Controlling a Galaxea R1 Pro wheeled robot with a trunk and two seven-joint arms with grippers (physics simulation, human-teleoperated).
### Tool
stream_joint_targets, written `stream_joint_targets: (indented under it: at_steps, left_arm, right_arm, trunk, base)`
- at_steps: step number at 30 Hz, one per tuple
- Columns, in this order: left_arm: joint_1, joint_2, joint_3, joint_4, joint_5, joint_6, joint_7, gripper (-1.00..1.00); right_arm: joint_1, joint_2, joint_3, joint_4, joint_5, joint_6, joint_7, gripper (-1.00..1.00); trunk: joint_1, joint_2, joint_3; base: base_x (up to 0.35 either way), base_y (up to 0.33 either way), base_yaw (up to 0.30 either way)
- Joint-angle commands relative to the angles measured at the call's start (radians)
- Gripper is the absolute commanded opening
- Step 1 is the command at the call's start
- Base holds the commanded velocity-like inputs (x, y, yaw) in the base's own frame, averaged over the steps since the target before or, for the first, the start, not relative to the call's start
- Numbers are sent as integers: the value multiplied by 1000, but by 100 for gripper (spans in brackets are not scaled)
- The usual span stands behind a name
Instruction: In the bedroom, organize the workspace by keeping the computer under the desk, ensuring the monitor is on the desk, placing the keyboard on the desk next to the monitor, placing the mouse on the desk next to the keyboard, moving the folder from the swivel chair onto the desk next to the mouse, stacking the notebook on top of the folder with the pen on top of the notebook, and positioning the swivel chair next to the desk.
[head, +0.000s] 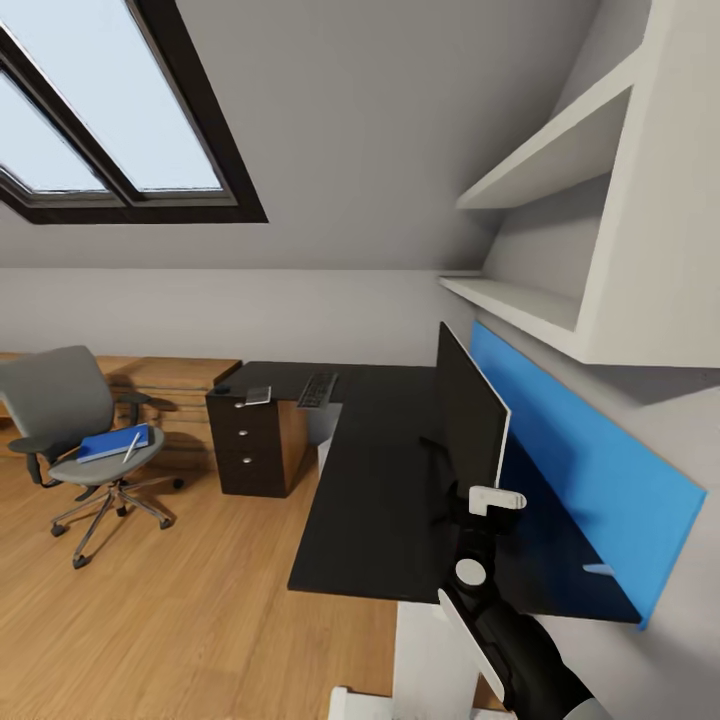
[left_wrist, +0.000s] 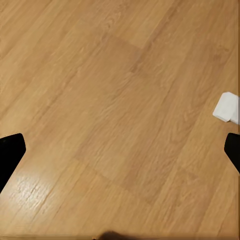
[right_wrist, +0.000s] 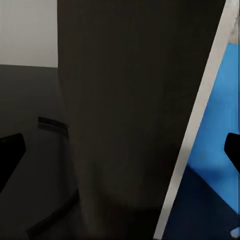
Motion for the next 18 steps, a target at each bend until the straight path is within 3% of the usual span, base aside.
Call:
stream_joint_targets:
  at_steps: [1,18]
  left_arm:
    - [-1,1,-9,-2,7,-3,7,100]
    - [-1,1,-9,-2,7,-4,7,100]
  right_arm:
    - [-1,-1,3,-1,-3,8,-7,100]
    - [-1,-1,3,-1,-3,8,-7,100]
  trunk:
    - [0,-1,-1]
    - [0,-1,-1]
  base:
    - [-41,-63,0]
    - [66,-81,0]
